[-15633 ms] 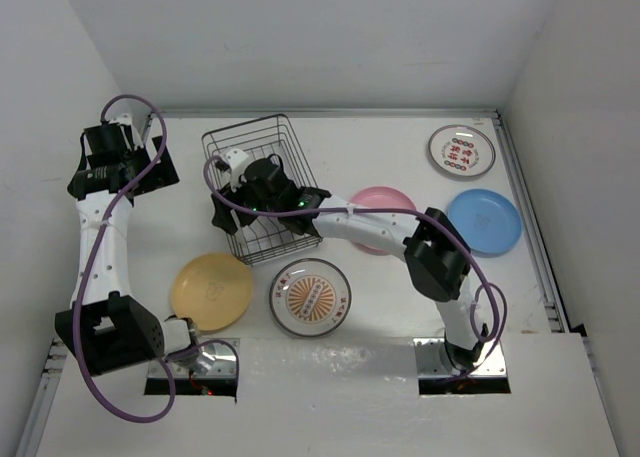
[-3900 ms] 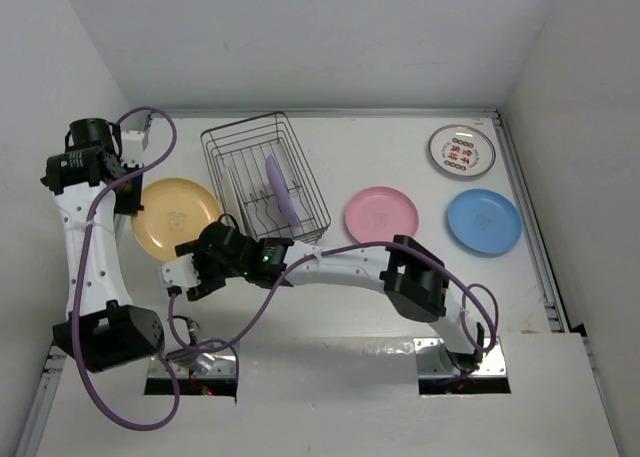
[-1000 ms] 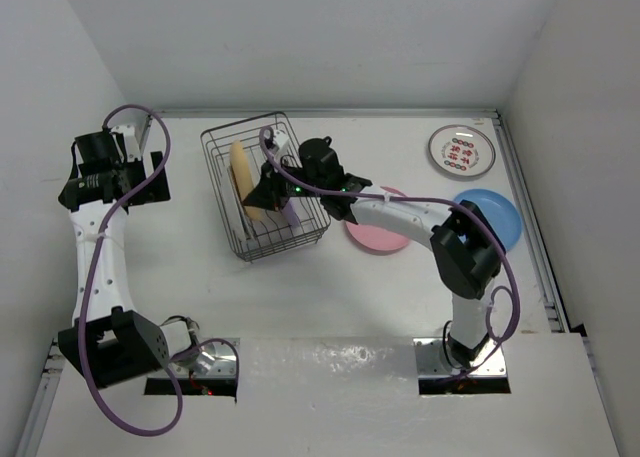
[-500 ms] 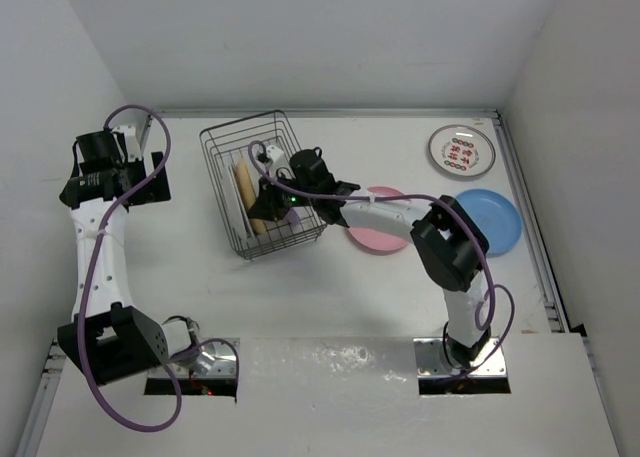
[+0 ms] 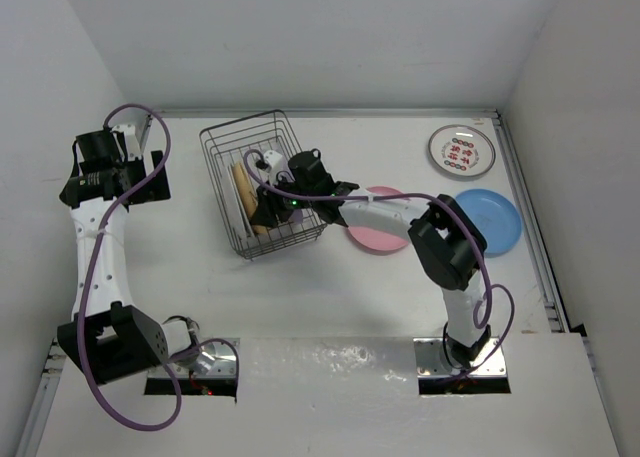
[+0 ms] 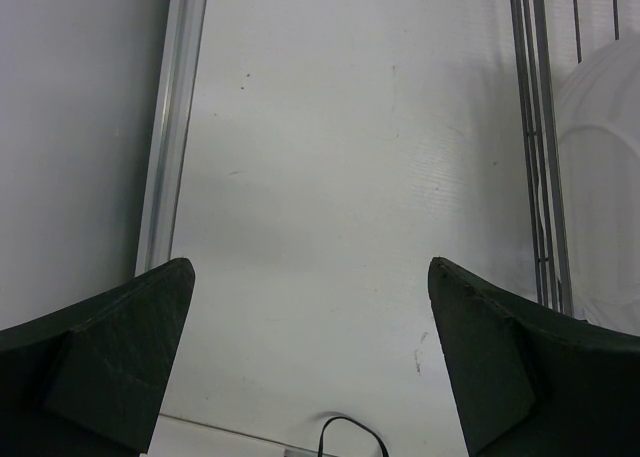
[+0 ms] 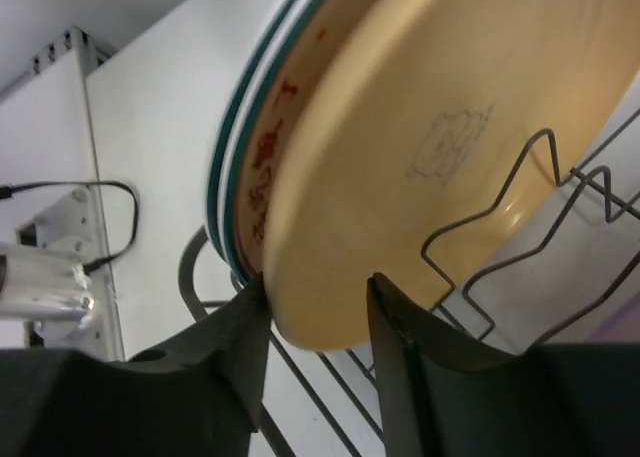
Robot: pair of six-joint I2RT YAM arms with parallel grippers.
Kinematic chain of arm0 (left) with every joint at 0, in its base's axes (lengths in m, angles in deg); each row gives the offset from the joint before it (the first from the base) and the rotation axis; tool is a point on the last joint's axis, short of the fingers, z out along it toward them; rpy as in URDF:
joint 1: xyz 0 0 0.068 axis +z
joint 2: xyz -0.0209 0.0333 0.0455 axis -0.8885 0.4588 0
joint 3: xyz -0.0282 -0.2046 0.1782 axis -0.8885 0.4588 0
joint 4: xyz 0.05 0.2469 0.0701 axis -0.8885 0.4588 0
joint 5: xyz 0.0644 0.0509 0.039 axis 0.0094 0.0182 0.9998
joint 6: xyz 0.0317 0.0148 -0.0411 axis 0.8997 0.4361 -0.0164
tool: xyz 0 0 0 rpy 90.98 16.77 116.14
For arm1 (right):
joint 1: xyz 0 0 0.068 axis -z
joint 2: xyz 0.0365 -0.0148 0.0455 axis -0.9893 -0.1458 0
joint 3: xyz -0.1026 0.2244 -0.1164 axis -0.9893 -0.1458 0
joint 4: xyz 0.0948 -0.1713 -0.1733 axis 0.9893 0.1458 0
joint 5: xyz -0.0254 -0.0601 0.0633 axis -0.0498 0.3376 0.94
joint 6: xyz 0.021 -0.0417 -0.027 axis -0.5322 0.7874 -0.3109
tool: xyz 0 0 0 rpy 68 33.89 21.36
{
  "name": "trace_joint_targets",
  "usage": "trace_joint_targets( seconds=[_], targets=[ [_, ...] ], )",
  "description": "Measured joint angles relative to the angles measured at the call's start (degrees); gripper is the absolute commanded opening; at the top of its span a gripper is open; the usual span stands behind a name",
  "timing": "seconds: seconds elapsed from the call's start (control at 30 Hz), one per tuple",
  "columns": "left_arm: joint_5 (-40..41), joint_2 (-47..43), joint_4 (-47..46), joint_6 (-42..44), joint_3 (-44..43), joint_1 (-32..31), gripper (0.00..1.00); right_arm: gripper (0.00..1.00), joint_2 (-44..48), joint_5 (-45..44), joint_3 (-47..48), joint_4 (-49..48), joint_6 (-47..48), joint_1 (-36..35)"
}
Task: Load the plates into the dish rack
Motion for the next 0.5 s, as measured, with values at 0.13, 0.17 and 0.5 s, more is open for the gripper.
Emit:
trace_joint_targets(
  seconds=[0.13,0.17,0.5],
  targets=[
    [-0.04,0.20,0.02,0.00,0.00,0.00,0.99,0.50,0.00,-0.17,0.39,2.69,2.36,0.20],
    [-0.09,0.22,0.02,0.00,0.00,0.00,0.99,0.50,0.00,-0.17,0.48,3.19,2.93,0.20],
    [-0.57,1.55,-0.02,-0.02,0.00,0.00,0.99,0.53,5.38,0.37,1.53,9.84,8.59,-0.20]
  ],
)
